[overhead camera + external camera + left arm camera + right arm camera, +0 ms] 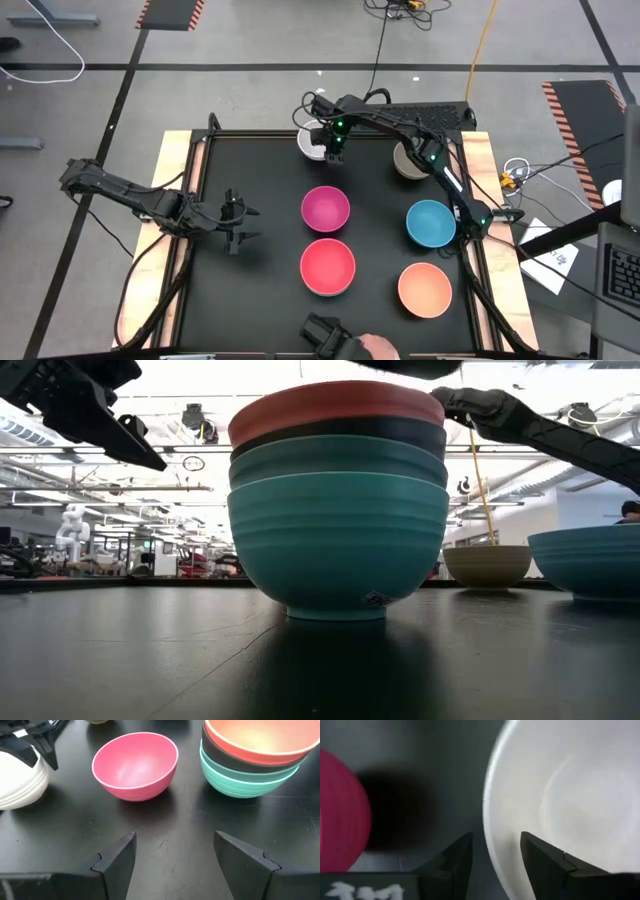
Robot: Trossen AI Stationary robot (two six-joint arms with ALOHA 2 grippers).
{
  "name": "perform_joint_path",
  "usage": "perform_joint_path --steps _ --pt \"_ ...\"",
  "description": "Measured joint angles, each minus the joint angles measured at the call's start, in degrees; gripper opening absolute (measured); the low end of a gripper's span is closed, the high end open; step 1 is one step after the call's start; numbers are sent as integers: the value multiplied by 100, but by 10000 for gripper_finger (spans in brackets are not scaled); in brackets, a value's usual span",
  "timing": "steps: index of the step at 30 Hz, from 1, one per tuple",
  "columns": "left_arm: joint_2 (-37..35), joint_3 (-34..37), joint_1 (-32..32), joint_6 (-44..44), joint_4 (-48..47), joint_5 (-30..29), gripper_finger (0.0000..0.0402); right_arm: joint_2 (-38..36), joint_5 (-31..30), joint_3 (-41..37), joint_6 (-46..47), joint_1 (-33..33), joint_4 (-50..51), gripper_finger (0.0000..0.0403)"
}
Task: Nest bowls inside each other
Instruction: Stack the white bowl on the orange bowl
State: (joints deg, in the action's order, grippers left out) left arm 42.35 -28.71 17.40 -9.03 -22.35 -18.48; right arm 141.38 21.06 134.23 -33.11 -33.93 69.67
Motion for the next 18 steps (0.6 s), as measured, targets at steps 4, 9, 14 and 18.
perform_joint_path --steps 4,9,14,18 --pt "1 0 0 6 -2 7 269 -16 -9 7 -309 28 23 104" --pt "0 0 1 4 -2 22 269 -46 -279 25 -627 89 -123 13" --pt "0 0 1 -26 -4 29 269 -51 -470 17 -780 158 -236 4" --pt "0 2 1 -112 -4 43 269 -54 -798 17 -823 214 -199 2"
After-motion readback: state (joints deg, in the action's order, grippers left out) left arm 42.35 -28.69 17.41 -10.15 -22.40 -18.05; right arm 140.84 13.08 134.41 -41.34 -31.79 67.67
